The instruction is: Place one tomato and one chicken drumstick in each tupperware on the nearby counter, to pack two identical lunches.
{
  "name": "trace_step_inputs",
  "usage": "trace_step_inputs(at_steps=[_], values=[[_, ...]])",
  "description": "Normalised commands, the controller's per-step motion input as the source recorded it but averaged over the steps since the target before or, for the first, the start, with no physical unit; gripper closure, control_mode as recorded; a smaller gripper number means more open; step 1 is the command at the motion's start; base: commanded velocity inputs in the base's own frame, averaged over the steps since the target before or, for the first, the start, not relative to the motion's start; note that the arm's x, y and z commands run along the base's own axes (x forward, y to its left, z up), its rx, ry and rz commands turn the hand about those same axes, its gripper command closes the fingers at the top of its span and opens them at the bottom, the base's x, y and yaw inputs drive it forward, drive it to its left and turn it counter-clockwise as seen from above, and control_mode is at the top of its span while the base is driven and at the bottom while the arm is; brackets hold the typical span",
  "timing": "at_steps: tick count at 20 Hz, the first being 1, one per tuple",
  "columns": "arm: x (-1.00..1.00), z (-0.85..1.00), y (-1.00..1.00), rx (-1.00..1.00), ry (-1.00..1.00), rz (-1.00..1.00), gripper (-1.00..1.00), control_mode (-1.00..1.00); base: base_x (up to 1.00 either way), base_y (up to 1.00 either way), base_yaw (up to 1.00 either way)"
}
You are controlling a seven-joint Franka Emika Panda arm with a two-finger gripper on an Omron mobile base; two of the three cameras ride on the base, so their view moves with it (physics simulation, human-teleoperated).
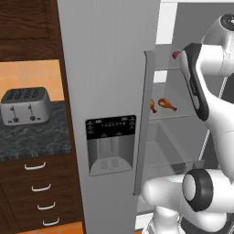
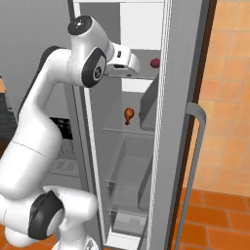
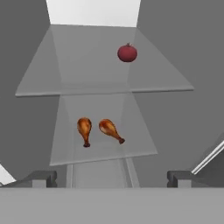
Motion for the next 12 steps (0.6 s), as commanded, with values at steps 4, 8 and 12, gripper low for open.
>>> trace_step_inputs(at_steps=[4,8,12], values=[[0.60,0.00,-0.16,0.00,0.00,-0.01,-1.00,-1.00,0.00,0.00,0.00],[0.41,0.00,-0.17,0.00,0.00,-0.01,-1.00,-1.00,0.00,0.00,0.00],[0.42,-0.01,-0.26,0.00,0.00,-0.05,-1.00,-1.00,0.00,0.00,0.00]])
